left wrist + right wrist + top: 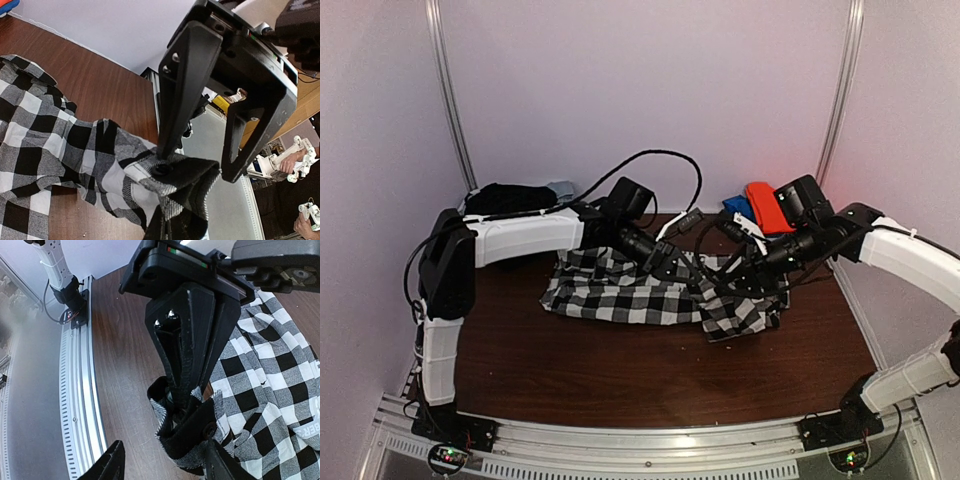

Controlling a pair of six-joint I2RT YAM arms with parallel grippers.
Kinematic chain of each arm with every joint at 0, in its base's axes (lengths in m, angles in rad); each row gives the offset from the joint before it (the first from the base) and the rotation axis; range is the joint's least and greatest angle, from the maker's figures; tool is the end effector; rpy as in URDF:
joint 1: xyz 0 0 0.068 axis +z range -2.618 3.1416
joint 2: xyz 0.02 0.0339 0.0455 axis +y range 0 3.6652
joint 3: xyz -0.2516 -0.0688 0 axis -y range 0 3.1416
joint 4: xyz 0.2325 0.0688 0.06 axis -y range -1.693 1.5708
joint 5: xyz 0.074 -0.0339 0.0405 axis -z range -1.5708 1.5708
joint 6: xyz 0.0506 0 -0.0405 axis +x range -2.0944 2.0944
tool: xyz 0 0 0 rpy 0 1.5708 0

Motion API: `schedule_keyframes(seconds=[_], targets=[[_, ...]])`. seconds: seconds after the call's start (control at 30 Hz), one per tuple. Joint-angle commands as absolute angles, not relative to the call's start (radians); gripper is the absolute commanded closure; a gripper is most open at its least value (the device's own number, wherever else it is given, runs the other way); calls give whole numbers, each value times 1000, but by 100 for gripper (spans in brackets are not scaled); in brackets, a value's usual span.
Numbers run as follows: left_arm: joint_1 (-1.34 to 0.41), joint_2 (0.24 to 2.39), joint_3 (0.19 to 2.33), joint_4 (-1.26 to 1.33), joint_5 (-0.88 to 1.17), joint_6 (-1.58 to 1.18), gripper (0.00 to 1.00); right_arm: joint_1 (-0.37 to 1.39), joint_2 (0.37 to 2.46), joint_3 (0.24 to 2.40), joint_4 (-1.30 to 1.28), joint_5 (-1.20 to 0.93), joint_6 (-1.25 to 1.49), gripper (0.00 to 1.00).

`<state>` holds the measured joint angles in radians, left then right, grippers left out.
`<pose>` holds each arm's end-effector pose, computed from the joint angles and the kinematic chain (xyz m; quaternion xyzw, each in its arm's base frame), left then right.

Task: Fold and stack the mixed laundry pile
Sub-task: Fold the rectangle-folded shirt at the center of the board.

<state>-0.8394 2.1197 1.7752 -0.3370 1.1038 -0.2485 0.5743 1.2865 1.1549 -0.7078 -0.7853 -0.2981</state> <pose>0.2773 -0.3767 0.2451 0.4396 0.6698 -0.5946 0.0685 0.1998 0.1719 0.3023 -0.4886 0.7242 0.3994 0.2780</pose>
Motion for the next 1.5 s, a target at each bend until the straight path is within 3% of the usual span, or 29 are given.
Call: schedule_keyframes(seconds=[0.0, 0.13, 0.37, 0.4, 0.5, 0.53, 0.63, 0.77, 0.8, 1.03, 1.47], targets=[[-838, 2134, 1804, -324, 1153, -230, 100, 604, 1289, 1151, -715, -722, -327, 47], [-838, 2136, 1802, -327, 1167, -226, 100, 611, 1324, 1187, -711, -679, -327, 53], [-838, 2146, 1806, -329, 1187, -225, 100, 620, 1366, 1231, -705, -649, -341, 53], [-837, 2147, 1807, -330, 1189, -225, 100, 622, 1369, 1236, -709, -649, -343, 58], [-821, 2145, 1804, -335, 1165, -224, 98, 623, 1381, 1265, -719, -650, -345, 90], [-811, 2142, 1800, -337, 1148, -224, 87, 622, 1381, 1274, -720, -645, -340, 99], [-761, 2104, 1757, -294, 1087, -252, 62, 612, 1382, 1302, -716, -583, -316, 100], [-666, 1999, 1680, -220, 977, -287, 5, 535, 1410, 1361, -669, -529, -247, 100], [-636, 1968, 1658, -208, 936, -291, 3, 516, 1425, 1392, -652, -508, -230, 100], [-562, 1761, 1533, -222, 512, -243, 2, 397, 1624, 1653, -596, -360, -111, 100], [-561, 1580, 1338, -212, 154, -246, 2, 279, 1988, 2037, -603, -296, -138, 100]])
